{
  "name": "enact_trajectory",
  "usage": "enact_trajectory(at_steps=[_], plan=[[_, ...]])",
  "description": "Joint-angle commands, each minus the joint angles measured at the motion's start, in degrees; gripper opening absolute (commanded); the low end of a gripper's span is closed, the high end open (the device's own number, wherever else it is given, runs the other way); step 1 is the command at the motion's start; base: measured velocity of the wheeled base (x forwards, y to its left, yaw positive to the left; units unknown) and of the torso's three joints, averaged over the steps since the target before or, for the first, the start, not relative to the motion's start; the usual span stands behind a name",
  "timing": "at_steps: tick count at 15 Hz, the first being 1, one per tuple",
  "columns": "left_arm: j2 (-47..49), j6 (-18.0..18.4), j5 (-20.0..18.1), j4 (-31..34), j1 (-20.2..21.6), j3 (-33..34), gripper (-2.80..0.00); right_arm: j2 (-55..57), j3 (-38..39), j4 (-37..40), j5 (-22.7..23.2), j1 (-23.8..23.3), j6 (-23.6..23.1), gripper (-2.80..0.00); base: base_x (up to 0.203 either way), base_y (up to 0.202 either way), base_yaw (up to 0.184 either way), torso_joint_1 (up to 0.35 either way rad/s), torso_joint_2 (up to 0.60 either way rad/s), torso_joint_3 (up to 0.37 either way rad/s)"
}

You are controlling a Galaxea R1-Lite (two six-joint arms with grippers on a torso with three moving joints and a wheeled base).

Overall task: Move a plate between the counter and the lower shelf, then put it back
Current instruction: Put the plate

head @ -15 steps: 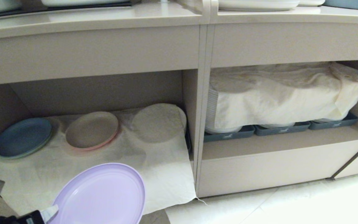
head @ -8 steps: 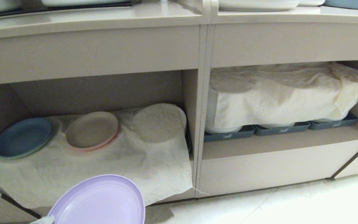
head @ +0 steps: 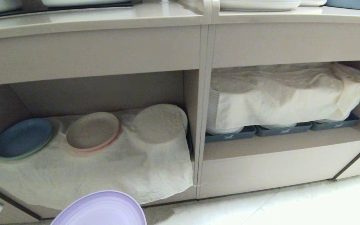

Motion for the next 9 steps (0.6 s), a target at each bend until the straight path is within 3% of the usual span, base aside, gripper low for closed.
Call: enact_trajectory(at_steps=[1,7,9], plan=[[0.2,-0.1,-0.8,0.1,0.1,0.2,-2.80,0.0,0.0,0.0,0.0,0.0,0.0,-2.80,0.000,0.000,0.000,0.000,0.00,0.000],[0.2,-1.1,-3.7,5.7,0.1,0.1,-2.80,0.0,0.0,0.0,0.0,0.0,0.0,-2.80,0.000,0.000,0.000,0.000,0.00,0.000],[0.2,-3.7,-5.1,6.9,0.1,0.0,-2.80,0.1,0.0,-0.1,0.0,0.0,0.0,-2.80,0.000,0.000,0.000,0.000,0.00,0.000]])
